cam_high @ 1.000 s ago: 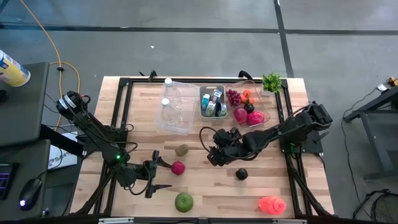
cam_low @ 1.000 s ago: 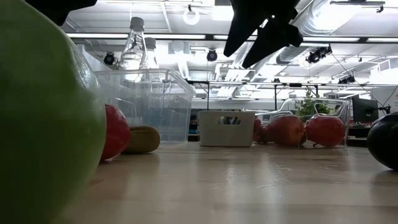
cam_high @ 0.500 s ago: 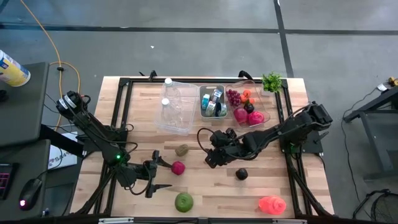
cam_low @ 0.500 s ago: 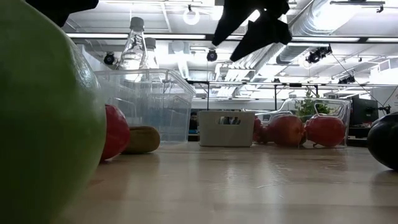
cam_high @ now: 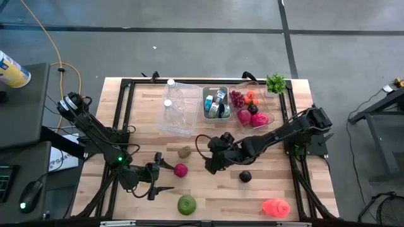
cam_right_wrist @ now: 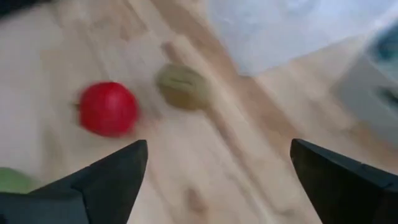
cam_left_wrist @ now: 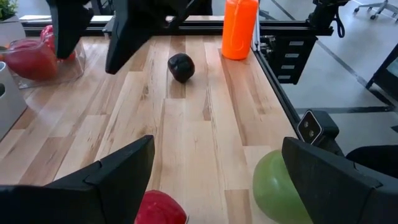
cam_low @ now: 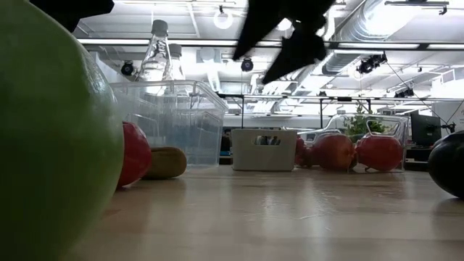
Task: Pick & Place Food Item
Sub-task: Put the plum into the right transparent bin
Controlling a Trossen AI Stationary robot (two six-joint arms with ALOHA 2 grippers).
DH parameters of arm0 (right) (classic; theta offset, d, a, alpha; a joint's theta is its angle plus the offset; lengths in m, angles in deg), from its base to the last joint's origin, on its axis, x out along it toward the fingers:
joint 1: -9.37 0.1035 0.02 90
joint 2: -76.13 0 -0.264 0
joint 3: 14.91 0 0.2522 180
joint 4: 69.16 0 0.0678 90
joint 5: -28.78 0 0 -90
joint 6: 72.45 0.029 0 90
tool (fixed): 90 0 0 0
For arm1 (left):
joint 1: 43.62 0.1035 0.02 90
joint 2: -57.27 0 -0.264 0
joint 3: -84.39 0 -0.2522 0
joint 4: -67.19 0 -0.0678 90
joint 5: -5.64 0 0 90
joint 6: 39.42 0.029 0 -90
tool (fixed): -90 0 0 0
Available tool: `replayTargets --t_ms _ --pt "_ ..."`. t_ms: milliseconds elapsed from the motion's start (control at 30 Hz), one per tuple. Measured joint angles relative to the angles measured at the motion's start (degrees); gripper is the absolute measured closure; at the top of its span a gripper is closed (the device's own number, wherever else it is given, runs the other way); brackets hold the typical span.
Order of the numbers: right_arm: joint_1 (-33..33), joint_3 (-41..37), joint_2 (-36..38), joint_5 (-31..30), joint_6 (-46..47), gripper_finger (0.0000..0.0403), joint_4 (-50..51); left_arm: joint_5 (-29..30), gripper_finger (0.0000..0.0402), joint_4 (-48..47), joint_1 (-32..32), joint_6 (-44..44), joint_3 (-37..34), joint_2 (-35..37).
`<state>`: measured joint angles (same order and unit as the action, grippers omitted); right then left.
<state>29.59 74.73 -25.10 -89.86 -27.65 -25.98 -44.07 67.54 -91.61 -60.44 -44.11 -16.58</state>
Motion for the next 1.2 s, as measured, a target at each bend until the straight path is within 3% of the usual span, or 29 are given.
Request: replayTargets --t_ms 233,433,767,1200 --pt "-1.4 0.2 -1.4 6.9 -0.8 0.0012 -2.8 0.0 0.0057 -0.2 -0.2 0.0 0.0 0.0" --pt "-1.0 0.1 -1.4 7.8 -1.7 0.0004 -3.5 0.0 0.0057 -0.1 -0.2 0.0 0.0 0.0" --pt "2.3 0.0 -0.1 14.7 -2.4 0.003 -1.3 0.0 0.0057 1.7 -0.2 0.0 0.0 0.0" --pt "7.9 0.0 0.3 25.9 11.0 0.008 7.3 0.0 0.0057 3.1 1.8 0.0 0.0 0.0"
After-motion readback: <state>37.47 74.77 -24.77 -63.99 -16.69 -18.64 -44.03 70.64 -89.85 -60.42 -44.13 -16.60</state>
